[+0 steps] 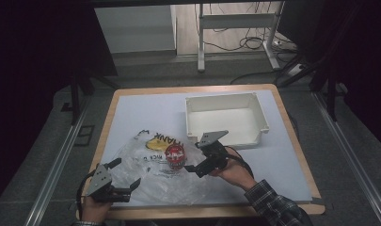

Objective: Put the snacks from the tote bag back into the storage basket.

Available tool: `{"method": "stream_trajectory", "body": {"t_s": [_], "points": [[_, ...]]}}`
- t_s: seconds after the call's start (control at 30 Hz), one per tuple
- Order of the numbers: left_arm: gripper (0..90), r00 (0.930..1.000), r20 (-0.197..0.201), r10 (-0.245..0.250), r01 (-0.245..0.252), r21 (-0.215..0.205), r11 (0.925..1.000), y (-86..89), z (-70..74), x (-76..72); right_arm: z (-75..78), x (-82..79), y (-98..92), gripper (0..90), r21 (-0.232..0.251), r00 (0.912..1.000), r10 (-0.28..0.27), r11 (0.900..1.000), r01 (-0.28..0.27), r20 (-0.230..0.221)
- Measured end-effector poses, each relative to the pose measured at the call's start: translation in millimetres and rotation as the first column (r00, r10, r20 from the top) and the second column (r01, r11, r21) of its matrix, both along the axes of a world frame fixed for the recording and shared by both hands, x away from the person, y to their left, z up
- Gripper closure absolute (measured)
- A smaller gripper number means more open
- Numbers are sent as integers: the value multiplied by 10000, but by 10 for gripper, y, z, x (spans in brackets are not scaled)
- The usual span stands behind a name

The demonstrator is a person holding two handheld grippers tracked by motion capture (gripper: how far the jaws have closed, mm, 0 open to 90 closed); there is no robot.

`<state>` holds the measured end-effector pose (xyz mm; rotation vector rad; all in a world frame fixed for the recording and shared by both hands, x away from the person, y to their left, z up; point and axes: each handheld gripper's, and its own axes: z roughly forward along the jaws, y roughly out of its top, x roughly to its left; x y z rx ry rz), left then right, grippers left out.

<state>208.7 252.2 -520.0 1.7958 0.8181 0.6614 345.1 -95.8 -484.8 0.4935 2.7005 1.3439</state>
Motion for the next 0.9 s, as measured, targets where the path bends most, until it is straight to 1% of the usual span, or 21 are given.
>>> {"method": "stream_trajectory", "body": {"t_s": [0.17,0.4,0.63,0.73,0.9], "points": [[16,10000,15,21,-21,63,10000,-5,-2,0,-26,12,95,30,-391,9999,115,9992,-113,48],[16,10000,15,48,-48,150,9999,-10,-5,0,-54,31,181,29,-546,9998,151,9984,-157,-105],[16,10000,21,52,-52,169,9998,-11,-5,0,-92,61,288,30,-933,9997,188,9954,-200,-138],[16,10000,30,53,-53,173,9998,-10,-5,-1,-99,72,343,30,-998,9995,215,9947,-238,-248],[16,10000,40,61,-62,191,9998,-10,-5,-2,-134,93,415,30,-1322,9994,219,9909,-254,-275]]}}
